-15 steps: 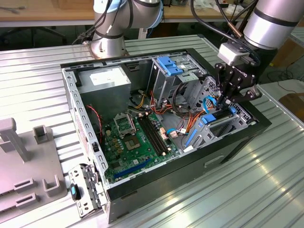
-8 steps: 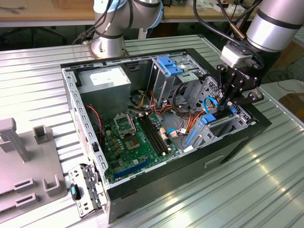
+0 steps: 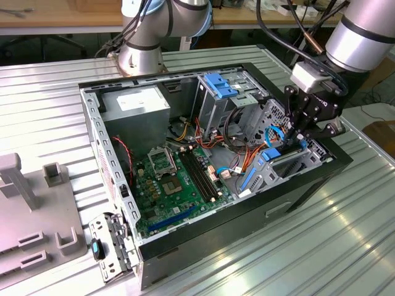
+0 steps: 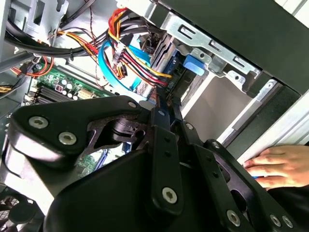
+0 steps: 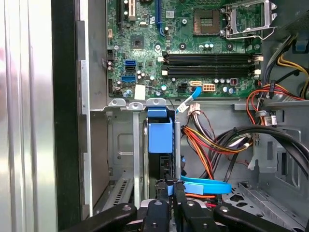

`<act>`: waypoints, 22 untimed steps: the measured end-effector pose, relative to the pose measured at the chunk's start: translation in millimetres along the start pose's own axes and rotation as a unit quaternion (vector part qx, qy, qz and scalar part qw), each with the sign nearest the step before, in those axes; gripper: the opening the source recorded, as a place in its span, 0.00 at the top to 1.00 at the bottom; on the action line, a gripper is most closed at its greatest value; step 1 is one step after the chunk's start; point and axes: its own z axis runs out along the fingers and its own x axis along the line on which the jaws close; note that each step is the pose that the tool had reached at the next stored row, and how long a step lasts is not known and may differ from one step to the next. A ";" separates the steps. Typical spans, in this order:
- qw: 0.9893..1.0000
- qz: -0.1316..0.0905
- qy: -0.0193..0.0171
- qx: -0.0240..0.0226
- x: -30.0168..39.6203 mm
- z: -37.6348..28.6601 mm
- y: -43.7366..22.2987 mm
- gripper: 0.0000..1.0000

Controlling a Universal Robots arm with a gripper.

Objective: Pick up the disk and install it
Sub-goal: 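Insert the second disk wire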

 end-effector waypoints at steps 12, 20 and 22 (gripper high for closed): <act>1.000 0.000 -0.012 0.000 5.4 0.7 0.0 0.84; 1.000 0.000 -0.014 0.000 3.6 2.4 0.0 0.84; 1.000 0.000 -0.015 0.000 3.5 2.8 -0.4 0.84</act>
